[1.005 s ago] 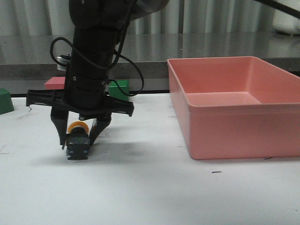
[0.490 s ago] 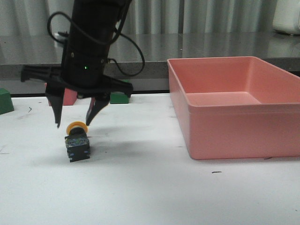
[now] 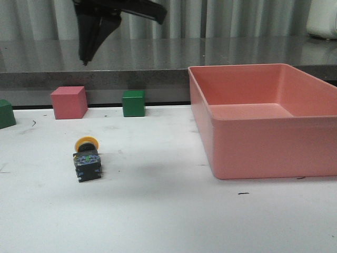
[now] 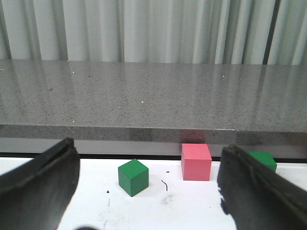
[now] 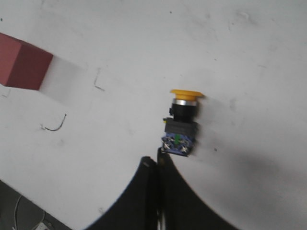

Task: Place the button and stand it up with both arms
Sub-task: 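Open the right gripper and withdraw it upward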

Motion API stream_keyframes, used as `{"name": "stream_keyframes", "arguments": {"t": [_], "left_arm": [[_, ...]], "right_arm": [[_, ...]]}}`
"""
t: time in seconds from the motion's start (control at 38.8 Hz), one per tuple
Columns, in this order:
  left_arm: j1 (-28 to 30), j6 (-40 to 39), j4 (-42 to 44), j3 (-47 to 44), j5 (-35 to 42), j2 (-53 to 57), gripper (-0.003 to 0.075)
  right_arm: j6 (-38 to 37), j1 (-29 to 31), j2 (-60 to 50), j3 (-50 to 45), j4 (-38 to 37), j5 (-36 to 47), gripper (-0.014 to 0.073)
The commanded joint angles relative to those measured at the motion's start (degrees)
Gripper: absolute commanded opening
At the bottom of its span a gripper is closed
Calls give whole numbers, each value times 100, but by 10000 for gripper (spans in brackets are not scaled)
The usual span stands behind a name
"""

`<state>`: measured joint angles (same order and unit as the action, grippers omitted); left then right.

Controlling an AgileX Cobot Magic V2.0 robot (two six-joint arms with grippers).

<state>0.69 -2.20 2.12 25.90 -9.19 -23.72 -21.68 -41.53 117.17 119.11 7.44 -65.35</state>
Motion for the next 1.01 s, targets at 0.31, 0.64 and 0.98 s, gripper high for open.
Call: {"name": "stream_keyframes", "arguments": {"t": [0.31,0.64,0.98], "left_arm": [[18,-8,6,201,427,-72,563],[18,-8,6,201,427,-72,563],[18,-8,6,201,427,-72,563]], "right_arm": [[1041,1567,-1234,79,-69,-1150,-69],[1535,3160,-2626,-1671,-103,-792,-69],[2288,3904,-4669,-4637,-232,1427,-69]]}}
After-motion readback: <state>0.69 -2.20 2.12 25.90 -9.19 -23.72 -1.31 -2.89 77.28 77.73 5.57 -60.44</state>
